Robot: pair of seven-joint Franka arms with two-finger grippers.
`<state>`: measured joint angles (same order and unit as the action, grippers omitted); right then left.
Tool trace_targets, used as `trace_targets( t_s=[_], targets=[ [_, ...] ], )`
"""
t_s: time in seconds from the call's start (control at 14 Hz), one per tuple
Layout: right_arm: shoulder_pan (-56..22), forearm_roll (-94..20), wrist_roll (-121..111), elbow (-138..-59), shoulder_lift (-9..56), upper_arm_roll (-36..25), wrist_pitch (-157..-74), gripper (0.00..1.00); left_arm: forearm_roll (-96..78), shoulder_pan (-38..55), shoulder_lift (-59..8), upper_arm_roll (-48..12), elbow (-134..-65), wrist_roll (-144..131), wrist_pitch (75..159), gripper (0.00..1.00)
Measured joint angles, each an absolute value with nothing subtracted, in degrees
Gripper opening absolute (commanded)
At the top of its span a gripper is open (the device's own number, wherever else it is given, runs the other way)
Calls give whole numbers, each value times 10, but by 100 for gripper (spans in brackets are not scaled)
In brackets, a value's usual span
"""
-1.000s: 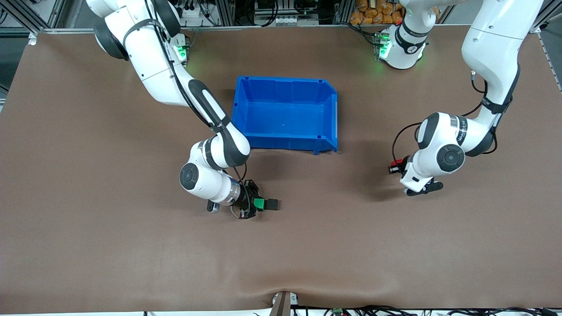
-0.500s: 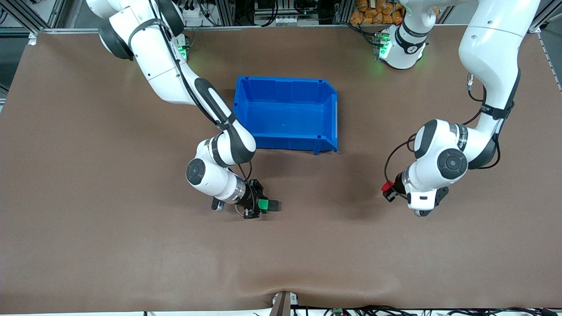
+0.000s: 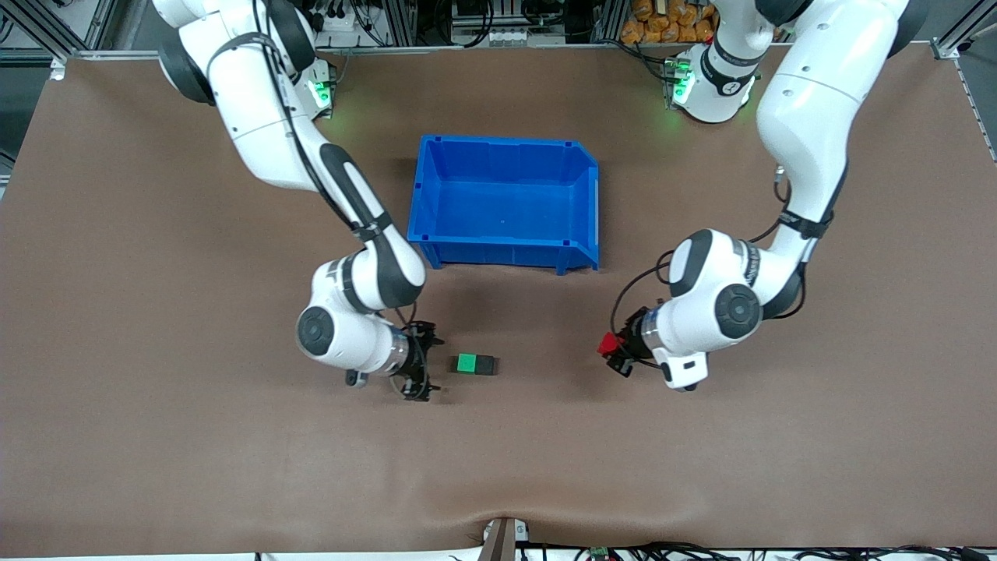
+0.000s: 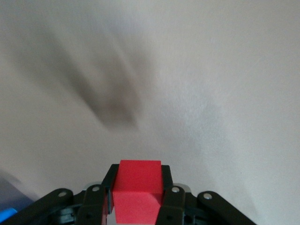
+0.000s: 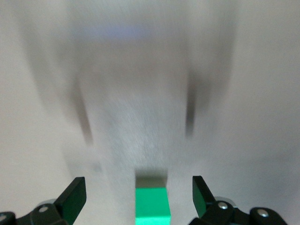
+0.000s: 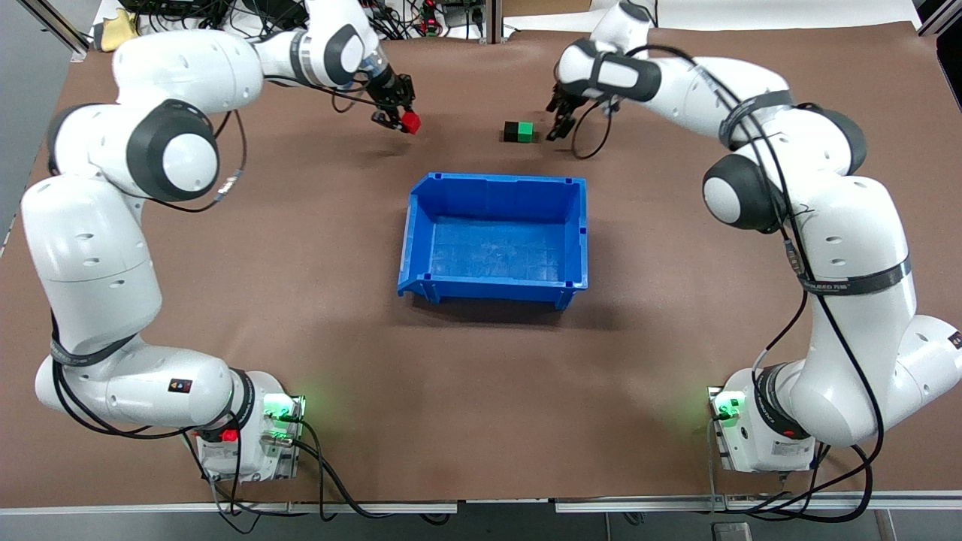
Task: Attach green and red cubes to black cube
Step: 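Set the green cube against the black cube and open the right gripper, then retract the right gripper while the left gripper carries the red cube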
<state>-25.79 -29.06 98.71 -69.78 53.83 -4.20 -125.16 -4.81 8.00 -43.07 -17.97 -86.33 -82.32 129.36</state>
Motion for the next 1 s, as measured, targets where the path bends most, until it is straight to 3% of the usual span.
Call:
trace_targets(
  t_s=[0.36, 1.0],
  targets=[
    [-157, -279, 780, -651, 515, -44, -1094, 100, -51, 85, -460, -180, -842, -864, 1294, 0],
    [-67, -151, 324, -605, 490, -56, -1061, 100, -80, 118, -502, -181, -788, -953, 1318, 0]
  ],
)
